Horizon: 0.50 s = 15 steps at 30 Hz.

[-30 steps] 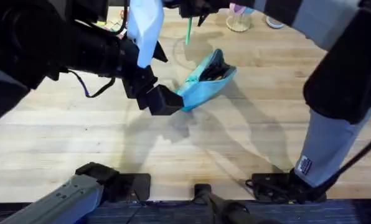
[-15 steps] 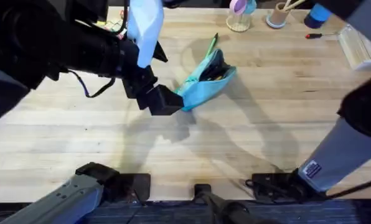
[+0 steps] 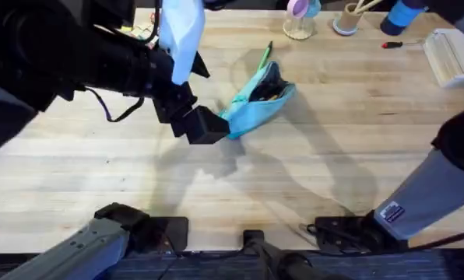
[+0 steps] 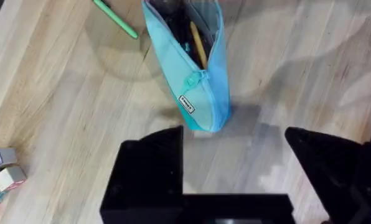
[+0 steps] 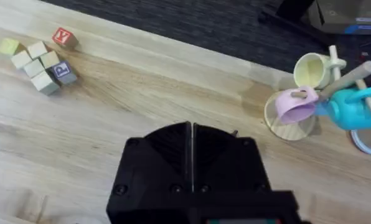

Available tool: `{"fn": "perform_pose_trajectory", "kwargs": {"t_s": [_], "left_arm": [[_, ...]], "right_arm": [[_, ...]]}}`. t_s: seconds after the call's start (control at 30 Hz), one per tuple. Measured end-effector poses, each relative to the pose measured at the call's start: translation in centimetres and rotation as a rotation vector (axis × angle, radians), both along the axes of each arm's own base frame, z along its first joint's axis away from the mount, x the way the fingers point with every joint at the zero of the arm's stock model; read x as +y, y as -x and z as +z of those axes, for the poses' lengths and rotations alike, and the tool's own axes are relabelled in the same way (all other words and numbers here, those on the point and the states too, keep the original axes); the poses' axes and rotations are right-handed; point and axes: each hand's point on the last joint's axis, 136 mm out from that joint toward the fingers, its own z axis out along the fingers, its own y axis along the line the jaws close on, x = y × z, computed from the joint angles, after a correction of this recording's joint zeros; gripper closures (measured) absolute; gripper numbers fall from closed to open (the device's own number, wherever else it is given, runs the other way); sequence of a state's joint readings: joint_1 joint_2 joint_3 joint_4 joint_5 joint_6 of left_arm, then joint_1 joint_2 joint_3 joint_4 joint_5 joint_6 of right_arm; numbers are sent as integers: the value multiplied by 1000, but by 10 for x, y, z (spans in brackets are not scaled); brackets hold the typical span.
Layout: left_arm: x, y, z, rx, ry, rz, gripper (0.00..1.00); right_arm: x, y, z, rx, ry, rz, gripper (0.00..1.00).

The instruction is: Unzip the bag, pick up the pens from the table one at a time and place them inside, then zip the bag closed.

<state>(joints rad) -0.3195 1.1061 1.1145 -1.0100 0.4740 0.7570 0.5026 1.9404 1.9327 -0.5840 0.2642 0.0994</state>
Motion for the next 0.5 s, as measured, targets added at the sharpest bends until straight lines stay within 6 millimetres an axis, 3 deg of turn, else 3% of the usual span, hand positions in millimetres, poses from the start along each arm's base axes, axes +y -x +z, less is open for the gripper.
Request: {"fn": "perform_pose_trajectory", "kwargs": {"t_s": [0.1,0.17,0.27,0.33,0.5], "left_arm": [[0,0,0,0,0,0,8],[0,0,0,0,0,0,8],[0,0,0,0,0,0,8],[0,0,0,0,0,0,7],[0,0,0,0,0,0,7]], "right_arm": [[0,0,0,1,-1,-1,955],[0,1,-1,5,2,0,742],[-3,6,-8,37,20,0,293],[-6,12,-15,73,38,-2,45],[-15,22,-28,149,24,-52,5]]}}
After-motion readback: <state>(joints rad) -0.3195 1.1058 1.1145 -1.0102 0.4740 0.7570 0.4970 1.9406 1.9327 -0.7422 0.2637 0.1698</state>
